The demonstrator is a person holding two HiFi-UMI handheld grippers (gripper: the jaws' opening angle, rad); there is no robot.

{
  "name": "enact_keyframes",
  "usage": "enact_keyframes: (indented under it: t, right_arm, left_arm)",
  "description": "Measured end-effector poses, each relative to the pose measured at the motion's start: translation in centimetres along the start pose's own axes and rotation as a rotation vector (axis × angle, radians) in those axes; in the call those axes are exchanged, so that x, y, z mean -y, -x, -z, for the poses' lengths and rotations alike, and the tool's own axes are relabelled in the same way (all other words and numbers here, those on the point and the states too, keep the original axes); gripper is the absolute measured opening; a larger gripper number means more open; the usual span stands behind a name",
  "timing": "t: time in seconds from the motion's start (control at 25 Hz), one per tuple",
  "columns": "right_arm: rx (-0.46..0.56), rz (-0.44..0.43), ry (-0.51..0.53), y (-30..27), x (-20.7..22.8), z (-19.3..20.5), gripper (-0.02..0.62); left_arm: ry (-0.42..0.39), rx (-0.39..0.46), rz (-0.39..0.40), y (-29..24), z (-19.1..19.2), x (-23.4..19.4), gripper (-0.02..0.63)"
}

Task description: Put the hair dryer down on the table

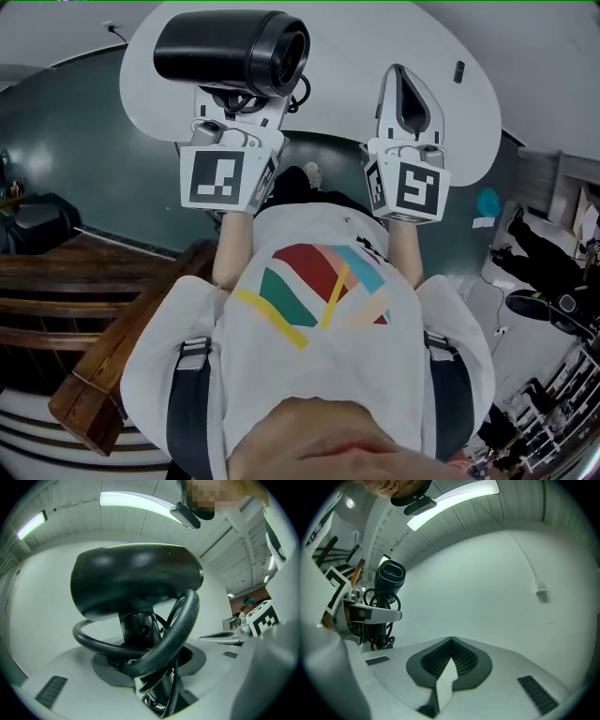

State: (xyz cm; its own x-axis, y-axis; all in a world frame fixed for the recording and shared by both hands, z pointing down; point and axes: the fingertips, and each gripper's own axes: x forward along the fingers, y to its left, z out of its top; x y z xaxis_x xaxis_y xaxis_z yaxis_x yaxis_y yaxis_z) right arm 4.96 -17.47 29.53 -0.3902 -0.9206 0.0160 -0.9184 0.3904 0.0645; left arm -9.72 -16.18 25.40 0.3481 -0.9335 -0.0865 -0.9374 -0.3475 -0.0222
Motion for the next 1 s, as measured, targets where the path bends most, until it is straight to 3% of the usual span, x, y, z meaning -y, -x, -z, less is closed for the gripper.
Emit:
enact_keyframes:
  t: [0.56, 1.0]
  right_arm:
    - [0.039, 0.066, 0.012, -2.2, 0.8, -1.7, 0.009]
    - [0.029, 0.105, 0.0, -3.0, 1.3, -0.5, 0.009]
  left_arm:
    - [-0.045, -0.041, 0.08, -4.0, 0.1, -1.0, 0.207]
    - [-0.057, -0.061, 0.122, -5.5, 1.2, -1.0, 0.207]
